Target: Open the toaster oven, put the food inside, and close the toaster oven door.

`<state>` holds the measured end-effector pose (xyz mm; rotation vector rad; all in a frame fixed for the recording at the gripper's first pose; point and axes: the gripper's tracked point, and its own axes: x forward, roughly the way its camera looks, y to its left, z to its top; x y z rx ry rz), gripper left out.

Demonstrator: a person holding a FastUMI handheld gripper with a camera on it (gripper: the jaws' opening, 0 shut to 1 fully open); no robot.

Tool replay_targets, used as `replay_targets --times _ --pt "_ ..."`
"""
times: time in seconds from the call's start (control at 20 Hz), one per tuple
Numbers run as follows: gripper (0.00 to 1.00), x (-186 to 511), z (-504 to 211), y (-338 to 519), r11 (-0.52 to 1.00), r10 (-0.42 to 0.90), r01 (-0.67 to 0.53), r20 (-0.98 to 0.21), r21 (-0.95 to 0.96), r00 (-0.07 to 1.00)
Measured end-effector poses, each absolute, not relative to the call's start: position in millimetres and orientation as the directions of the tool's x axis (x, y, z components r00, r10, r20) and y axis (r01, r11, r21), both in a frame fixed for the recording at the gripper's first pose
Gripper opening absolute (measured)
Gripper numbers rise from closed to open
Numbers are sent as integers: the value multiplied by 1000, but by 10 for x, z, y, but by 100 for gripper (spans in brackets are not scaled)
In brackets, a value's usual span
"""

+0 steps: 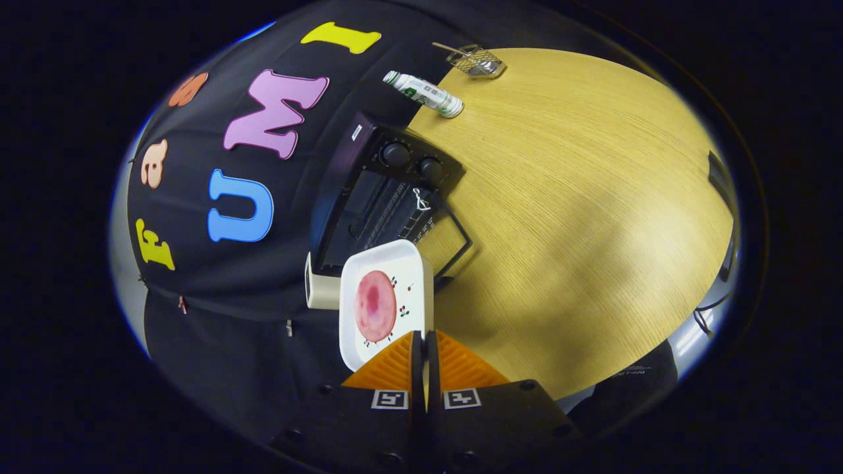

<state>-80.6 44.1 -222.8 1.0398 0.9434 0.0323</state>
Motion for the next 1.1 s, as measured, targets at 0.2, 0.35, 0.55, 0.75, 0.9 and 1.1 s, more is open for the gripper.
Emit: replay_targets --times 0.2,0.35,0.55,0.75,0.9,1.1 --pt "5 -437 -2280 598 515 430 403 -635 756 642" --pt "5 -159 -2400 653 509 424 421 -644 751 637" --pt "5 165 -2633 747 503 429 451 -665 738 611" --pt "5 518 -2801 897 471 443 472 -663 745 603" --pt "5 803 -2874 960 423 437 488 -644 763 628" --pt "5 1220 -3057 1047 356 399 504 -616 787 679"
